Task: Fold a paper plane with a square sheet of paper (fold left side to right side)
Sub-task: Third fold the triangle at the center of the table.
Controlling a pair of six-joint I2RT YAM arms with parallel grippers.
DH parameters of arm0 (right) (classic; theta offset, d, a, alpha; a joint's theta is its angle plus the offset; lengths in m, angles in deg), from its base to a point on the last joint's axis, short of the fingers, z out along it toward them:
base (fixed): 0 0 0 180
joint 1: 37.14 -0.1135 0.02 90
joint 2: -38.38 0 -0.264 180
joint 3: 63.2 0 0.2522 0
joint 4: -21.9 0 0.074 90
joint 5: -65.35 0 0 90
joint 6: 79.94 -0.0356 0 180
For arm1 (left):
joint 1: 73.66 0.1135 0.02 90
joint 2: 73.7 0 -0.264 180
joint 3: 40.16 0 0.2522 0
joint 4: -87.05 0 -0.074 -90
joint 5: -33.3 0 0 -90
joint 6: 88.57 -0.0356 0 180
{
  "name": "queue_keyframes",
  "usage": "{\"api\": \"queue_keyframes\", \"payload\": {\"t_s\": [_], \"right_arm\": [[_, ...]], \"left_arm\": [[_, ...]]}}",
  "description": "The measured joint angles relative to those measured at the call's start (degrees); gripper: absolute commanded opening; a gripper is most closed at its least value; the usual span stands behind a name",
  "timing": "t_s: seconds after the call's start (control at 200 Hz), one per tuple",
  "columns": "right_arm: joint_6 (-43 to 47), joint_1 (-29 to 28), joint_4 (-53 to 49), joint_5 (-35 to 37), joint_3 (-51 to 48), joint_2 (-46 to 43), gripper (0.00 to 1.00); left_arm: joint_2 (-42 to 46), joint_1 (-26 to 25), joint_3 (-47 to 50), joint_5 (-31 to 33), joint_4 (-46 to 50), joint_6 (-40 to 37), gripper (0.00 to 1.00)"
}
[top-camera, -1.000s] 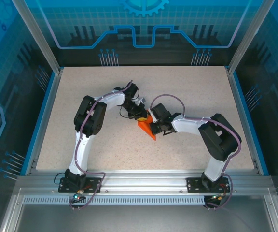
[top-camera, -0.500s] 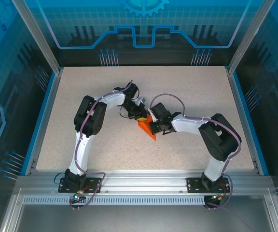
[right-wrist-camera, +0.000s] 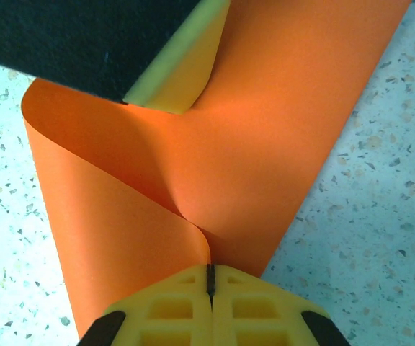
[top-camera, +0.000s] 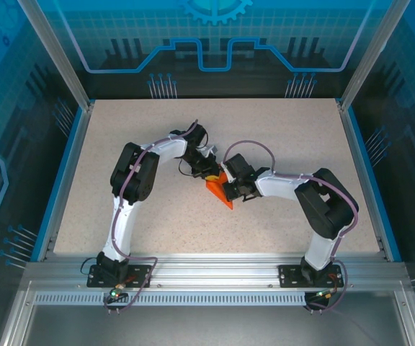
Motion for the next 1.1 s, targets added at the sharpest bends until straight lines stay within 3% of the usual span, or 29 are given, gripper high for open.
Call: {"api": "queue_keyframes", "payload": {"t_s": [0.56, 0.76, 0.94, 1.1], "right_arm": [[-0.07, 0.00, -2.29, -0.28, 1.77, 0.87, 0.00], [0.17, 0.00, -2.78, -0.46, 2.08, 1.03, 0.00], [0.33, 0.00, -2.89, -0.50, 2.21, 1.09, 0.00], [0.35, 0.00, -2.99, -0.57, 2.25, 1.14, 0.00]], "left_arm": [[0.00, 0.55, -3.65, 1.51, 4.17, -2.45, 0.36], [2.08, 3.30, -2.56, 2.84, 4.13, -2.80, 0.31], [11.45, 5.03, 6.34, 2.97, 1.77, -3.23, 0.20], [18.58, 4.22, 15.19, -0.37, -3.21, -2.97, 0.18]]}}
